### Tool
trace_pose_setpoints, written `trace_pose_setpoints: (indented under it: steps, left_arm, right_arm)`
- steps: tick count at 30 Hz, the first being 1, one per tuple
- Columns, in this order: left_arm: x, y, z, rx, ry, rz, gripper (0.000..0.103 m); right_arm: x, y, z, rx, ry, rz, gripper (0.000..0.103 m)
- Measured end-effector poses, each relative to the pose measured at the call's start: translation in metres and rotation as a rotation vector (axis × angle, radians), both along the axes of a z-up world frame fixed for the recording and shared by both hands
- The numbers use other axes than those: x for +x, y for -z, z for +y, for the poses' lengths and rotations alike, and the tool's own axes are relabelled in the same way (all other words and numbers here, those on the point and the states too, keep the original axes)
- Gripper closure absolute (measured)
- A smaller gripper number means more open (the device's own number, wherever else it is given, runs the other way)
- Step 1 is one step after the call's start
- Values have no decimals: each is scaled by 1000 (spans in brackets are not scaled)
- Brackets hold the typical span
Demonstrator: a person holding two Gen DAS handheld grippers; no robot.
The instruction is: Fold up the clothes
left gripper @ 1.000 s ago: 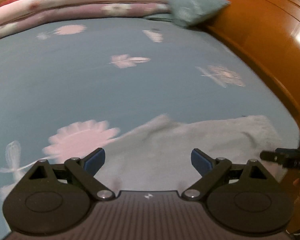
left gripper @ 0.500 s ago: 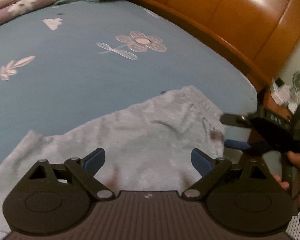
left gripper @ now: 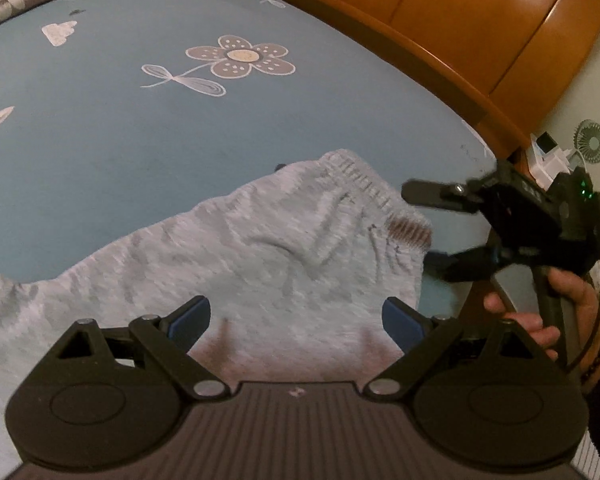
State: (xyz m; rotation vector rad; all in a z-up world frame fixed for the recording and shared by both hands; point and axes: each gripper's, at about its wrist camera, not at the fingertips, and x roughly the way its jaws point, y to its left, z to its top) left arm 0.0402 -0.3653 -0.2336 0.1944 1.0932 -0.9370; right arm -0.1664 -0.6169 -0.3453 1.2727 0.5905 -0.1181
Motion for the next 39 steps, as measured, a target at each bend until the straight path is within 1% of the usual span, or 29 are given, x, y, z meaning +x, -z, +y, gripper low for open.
trace_pose_setpoints:
  steps: [1, 3, 6, 8, 10, 13, 15, 18, 19, 22, 23, 26, 28, 32, 35, 36, 39]
  left_arm:
    - [0, 1, 0, 0, 0, 2, 10]
    - [0, 2, -1, -1, -1, 6, 10]
    - [-1, 4, -3, -1, -1, 13, 10]
    - [-2, 4, -3, -4, 4, 16, 10]
    - [-4, 5, -4, -5, 12, 20, 10]
    - [-6, 6, -4, -14, 11, 38, 10]
    - [-9, 6, -4, -23, 3, 40, 10]
    - [-13, 7, -2, -23, -6, 42, 10]
    - [-13, 8, 0, -23, -8, 47, 10]
    - [-14, 10, 6, -16, -13, 52, 10]
    - [-14, 10, 8, -12, -17, 54, 10]
    - [-13, 12, 15, -7, -38, 64, 10]
    - [-13, 13, 18, -8, -54, 71, 10]
    - [-13, 13, 25, -20, -89, 93, 10]
    - [-13, 11, 28, -30, -103, 98, 10]
    - [-13, 9, 30, -32, -100, 93, 10]
    - [-14, 6, 34, -36, -95, 83, 10]
  right_arm:
    - [-1, 2, 1, 25, -11, -12, 0]
    - [0, 2, 4, 19, -14, -32, 0]
    - [13, -1, 2, -16, -28, -16, 0]
    - [25, -4, 0, -42, -74, 12, 0]
    - [27, -5, -2, -52, -120, 13, 0]
    - [18, -2, -5, -33, -155, -10, 0]
    - [21, -2, -7, -18, -170, -6, 0]
    - [33, 0, -12, 21, -164, -39, 0]
    - [37, -1, -10, 5, -180, -43, 0]
    - [43, -7, 1, -110, -270, -26, 0]
    - [42, -8, 4, -131, -280, -30, 1]
    - [42, -7, 1, -102, -266, -16, 2]
    - [46, -8, -1, -74, -245, 0, 0]
    - [46, -10, 6, -103, -246, 13, 0]
    - [46, -10, 5, -89, -238, 35, 0]
    - [47, -10, 5, -87, -232, 49, 1]
    - [45, -14, 6, -114, -230, 97, 16]
